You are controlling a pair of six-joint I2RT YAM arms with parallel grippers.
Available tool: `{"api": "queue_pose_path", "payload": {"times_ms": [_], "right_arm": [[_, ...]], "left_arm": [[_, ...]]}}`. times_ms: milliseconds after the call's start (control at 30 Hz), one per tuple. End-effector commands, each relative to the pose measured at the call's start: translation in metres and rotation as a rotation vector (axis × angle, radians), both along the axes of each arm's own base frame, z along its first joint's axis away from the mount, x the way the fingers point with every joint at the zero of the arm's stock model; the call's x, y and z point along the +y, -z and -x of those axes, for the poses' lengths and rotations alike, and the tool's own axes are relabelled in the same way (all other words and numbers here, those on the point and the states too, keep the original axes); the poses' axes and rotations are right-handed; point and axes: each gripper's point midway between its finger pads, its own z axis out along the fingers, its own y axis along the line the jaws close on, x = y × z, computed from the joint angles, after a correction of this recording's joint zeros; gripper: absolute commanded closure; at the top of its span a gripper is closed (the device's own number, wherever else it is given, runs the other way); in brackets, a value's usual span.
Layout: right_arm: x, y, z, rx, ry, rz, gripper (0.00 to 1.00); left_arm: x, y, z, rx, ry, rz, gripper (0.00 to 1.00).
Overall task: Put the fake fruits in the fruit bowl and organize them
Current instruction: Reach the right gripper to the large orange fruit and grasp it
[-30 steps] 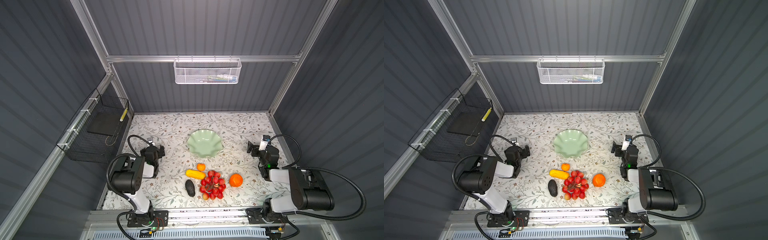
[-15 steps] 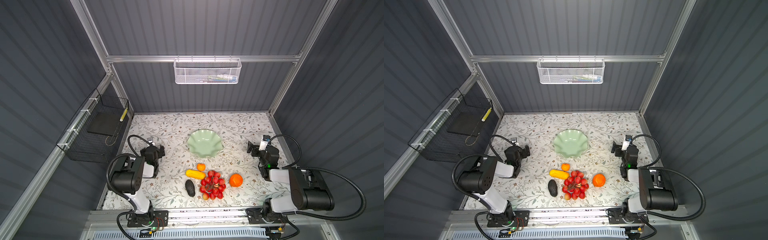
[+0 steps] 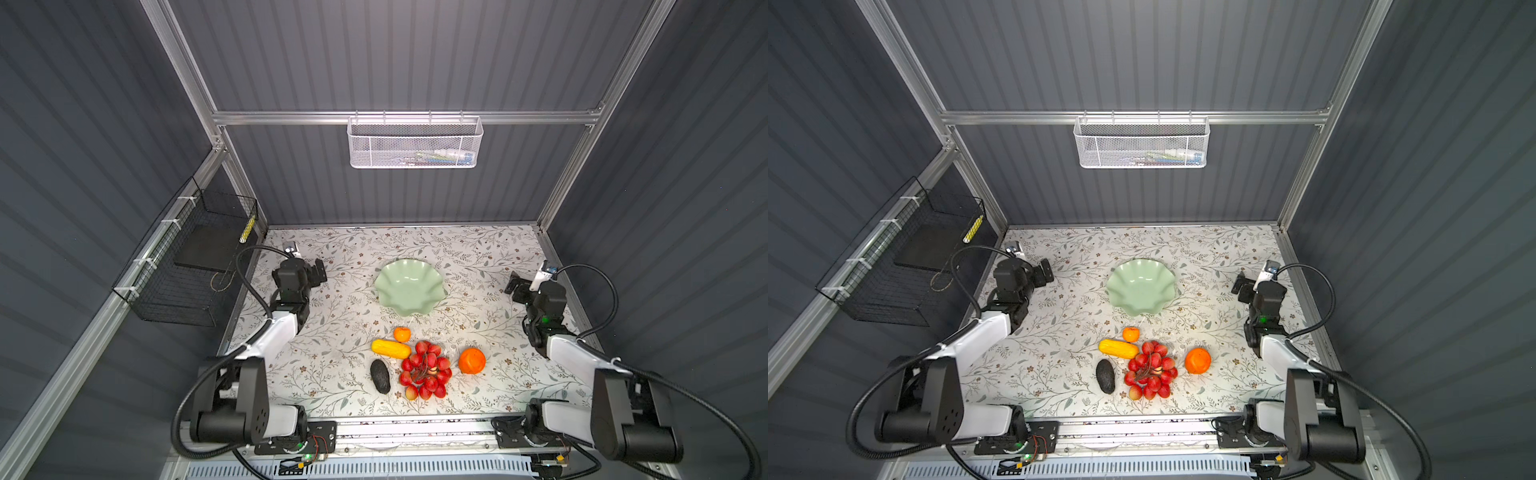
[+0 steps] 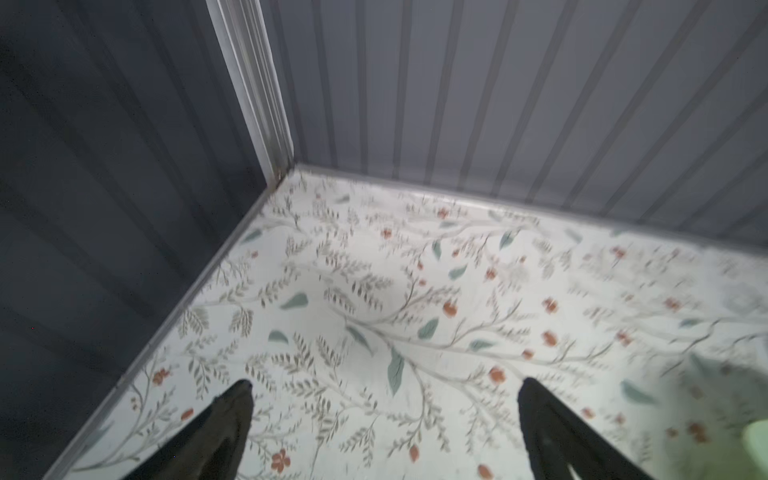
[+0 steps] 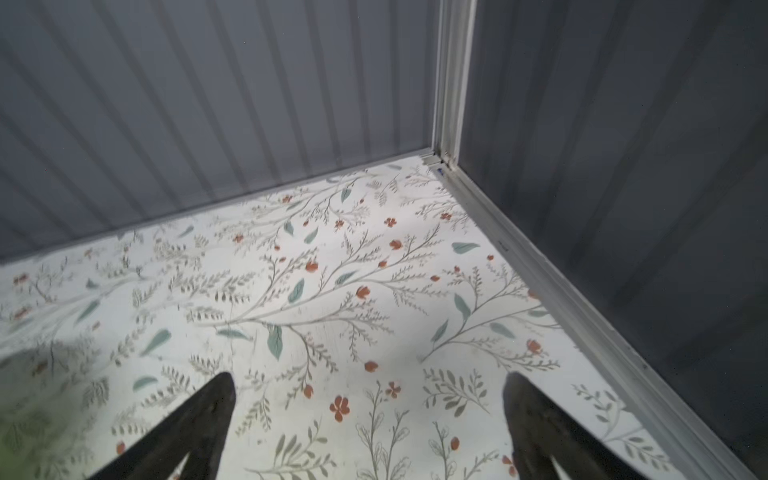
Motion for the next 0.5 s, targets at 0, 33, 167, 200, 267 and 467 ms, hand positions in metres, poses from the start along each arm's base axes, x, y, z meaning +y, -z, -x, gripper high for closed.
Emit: {"api": "queue_pose_path", "payload": {"times_ms": [0,33,167,200,267,467], "right_arm": [[-0.005,-0.022,0.015,-0.003,0.103,-0.147,0.01],[-0.006,-0.022,0.018,-0.024,0.120,-0.231,0.01],[0.028,-0.015,0.015,0.015,-0.122,-0.345,0.01],[0.037,-0.012,0.017,0.071,-0.163,-0.363,0.01],[0.051,-0.007,0.025,0.159,-0.193,-0.374,0.01],[0.102,0.027,0.077,0.456,-0.267,-0.389,0.04]], "left_arm": [[-0.005,-0.001,0.029,0.096,0.026,0.035,0.00],[-0.006,-0.015,0.032,0.051,0.041,0.023,0.00],[-0.007,-0.050,0.036,-0.053,0.064,-0.013,0.00],[-0.007,-0.051,0.033,-0.048,0.068,-0.024,0.00],[-0.009,-0.047,0.028,-0.011,0.075,-0.022,0.00],[-0.018,-0.046,0.028,0.034,0.118,0.019,0.03]]}}
